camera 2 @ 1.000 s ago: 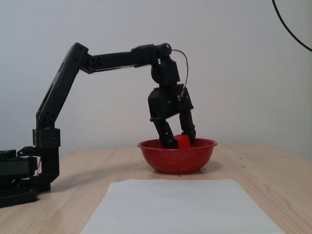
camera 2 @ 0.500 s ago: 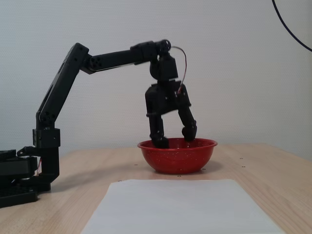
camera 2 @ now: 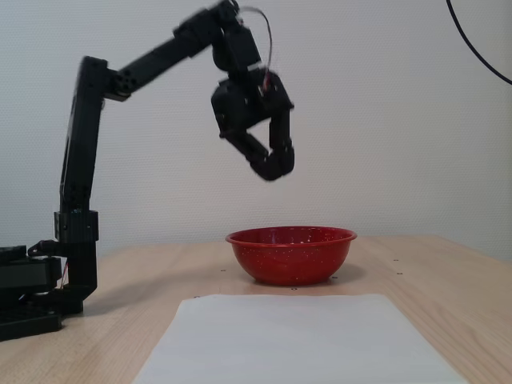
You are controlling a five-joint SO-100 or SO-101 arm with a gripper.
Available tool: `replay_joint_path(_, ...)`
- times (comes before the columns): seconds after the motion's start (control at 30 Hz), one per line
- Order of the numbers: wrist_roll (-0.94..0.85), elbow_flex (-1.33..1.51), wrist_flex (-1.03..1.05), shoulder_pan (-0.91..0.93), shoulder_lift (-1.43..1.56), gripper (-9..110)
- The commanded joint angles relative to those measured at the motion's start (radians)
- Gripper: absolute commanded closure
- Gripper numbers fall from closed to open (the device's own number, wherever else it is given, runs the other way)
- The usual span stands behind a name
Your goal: Grasp the red cube and put it in the red bowl.
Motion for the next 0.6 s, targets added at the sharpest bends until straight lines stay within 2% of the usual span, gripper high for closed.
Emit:
replay_joint_path(0.0,0.003,0.002,0.017,-0.031,0.163,101)
replay_joint_path(0.2,0.020,0.137,-0.011,-0.118,0.272,101)
replay_joint_path(0.57,0.011,0.627,-0.196,-0.281,0.611,101)
